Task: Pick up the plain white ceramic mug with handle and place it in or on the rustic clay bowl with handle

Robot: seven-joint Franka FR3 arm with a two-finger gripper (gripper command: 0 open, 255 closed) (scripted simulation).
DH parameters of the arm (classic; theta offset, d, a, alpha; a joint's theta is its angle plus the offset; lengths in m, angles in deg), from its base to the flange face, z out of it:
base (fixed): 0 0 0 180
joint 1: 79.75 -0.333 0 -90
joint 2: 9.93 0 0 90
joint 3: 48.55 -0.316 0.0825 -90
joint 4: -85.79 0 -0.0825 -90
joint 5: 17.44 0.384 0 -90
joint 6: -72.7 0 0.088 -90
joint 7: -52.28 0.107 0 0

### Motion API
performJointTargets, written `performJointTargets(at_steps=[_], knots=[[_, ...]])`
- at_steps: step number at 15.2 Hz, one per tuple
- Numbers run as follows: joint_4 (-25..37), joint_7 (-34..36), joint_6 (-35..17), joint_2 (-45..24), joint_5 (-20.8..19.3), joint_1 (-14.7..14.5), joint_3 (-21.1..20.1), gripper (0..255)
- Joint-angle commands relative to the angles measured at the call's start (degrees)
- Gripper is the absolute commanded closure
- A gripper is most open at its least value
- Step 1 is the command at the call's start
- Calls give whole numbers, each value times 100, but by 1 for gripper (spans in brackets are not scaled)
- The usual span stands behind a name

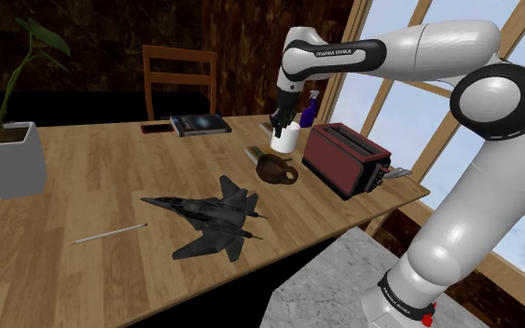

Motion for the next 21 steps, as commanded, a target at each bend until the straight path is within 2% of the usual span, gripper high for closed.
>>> performJointTargets(at_steps=[1,8,15,16,21], knots=[[-125,9,-144,-13,-2,-4,-4,255],[-521,17,-638,-112,-15,-6,-4,255],[-521,17,-638,-112,-15,-6,-4,255],[-521,18,-639,-112,-15,-6,-4,0],[-521,17,-638,-112,-15,-6,-4,0]])
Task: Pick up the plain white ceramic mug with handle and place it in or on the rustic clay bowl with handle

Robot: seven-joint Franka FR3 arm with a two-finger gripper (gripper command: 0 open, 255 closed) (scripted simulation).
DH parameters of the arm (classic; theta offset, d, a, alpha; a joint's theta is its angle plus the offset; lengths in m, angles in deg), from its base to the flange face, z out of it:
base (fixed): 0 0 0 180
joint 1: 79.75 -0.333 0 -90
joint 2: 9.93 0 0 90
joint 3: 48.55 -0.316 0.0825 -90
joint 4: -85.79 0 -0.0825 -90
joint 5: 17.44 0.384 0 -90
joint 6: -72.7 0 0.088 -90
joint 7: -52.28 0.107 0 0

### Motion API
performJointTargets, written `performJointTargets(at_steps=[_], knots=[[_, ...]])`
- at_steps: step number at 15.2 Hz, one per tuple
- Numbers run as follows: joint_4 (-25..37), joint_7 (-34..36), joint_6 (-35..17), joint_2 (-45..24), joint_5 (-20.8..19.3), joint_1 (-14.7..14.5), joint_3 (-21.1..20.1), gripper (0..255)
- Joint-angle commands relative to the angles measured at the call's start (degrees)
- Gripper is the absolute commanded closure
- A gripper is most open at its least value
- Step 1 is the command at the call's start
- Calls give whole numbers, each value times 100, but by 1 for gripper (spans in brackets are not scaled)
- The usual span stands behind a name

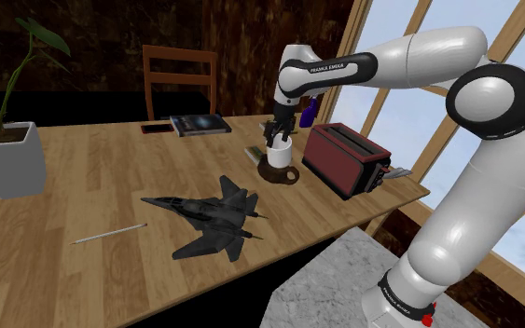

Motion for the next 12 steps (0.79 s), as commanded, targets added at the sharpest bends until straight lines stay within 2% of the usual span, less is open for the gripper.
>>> performJointTargets(at_steps=[1,4,12], knots=[[147,-4,185,39,5,1,0,0],[603,-11,709,107,15,3,0,0],[603,-11,709,107,15,3,0,0]])
